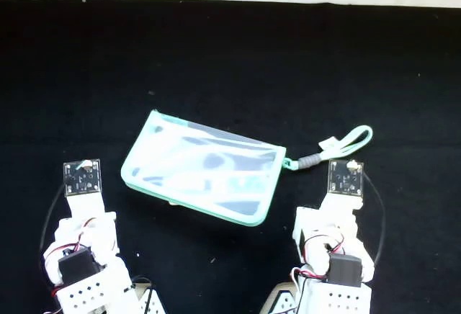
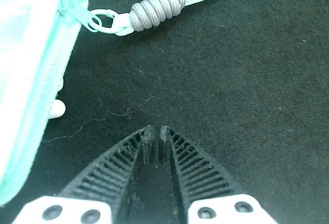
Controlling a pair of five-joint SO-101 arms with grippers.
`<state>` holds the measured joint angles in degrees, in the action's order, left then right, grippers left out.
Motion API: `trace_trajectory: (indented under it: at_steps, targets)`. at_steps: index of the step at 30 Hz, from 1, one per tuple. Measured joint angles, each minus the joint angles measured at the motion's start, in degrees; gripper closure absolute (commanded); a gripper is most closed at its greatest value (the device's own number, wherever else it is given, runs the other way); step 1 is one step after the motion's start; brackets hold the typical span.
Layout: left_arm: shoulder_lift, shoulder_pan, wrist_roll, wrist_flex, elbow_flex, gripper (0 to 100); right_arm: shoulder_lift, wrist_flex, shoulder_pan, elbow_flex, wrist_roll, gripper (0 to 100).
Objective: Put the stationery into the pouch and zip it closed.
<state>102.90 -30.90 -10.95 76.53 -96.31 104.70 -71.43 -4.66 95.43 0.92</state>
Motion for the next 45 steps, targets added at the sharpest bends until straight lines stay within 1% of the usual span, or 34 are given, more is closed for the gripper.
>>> trace_trajectory:
  at_steps: [15, 17, 18, 20, 22, 23, 24, 25, 27, 29, 31, 33, 36, 39, 42, 45]
  targets:
    - [0.00, 0.18, 0.00, 0.00, 0.00, 99, 0.00, 0.00, 0.00, 0.00, 0.00, 95.5]
    - [0.00, 3.08, 0.09, 0.00, 0.00, 98, 0.00, 0.00, 0.00, 0.00, 0.00, 95.4]
    - [0.00, 5.27, 0.09, -0.35, 0.00, 97, 0.00, 0.18, 0.00, 0.00, 0.00, 95.3]
    - [-0.09, 9.58, 0.09, -2.55, 0.00, 89, 0.00, 2.29, 0.70, 0.00, 0.00, 92.6]
    - [-0.44, 12.13, 0.09, -4.04, 1.32, 79, 0.00, 5.98, 0.79, 0.00, -0.44, 83.9]
    - [-0.62, 12.48, 0.09, -4.13, 2.99, 77, 0.00, 7.91, 0.70, 0.00, -2.29, 79.0]
    - [-0.70, 12.48, 0.09, -3.78, 5.27, 77, 0.00, 9.14, 0.18, 0.00, -5.19, 74.8]
    - [-0.70, 12.48, 0.09, -2.64, 8.26, 78, 0.00, 9.67, -1.14, 0.00, -8.79, 72.8]
    - [-0.79, 12.48, -0.35, 0.26, 15.21, 80, -0.09, 10.11, -3.96, 0.00, -14.95, 72.4]
    - [-0.44, 12.48, -2.73, 3.16, 21.98, 82, -0.09, 10.02, -8.35, -0.09, -18.37, 72.4]
    - [-0.26, 12.48, -4.48, 5.98, 27.96, 81, -0.09, 8.09, -12.92, -2.90, -23.74, 72.4]
    - [-0.26, 12.48, -6.15, 8.44, 33.14, 81, -0.09, 5.10, -14.86, -8.26, -27.87, 72.4]
    - [-0.88, 12.48, -7.82, 10.73, 39.47, 80, -0.09, -0.09, -15.38, -18.20, -29.45, 72.4]
    - [-5.10, 12.48, -8.26, 10.81, 46.68, 80, -0.44, -4.84, -12.66, -28.75, -29.36, 72.1]
    - [-13.98, 12.48, -8.26, 10.81, 57.23, 80, -5.54, -7.74, -9.05, -39.74, -25.05, 72.1]
    - [-26.29, 12.48, -8.26, 10.99, 69.98, 80, -15.56, -8.53, -6.42, -51.60, -19.69, 69.8]
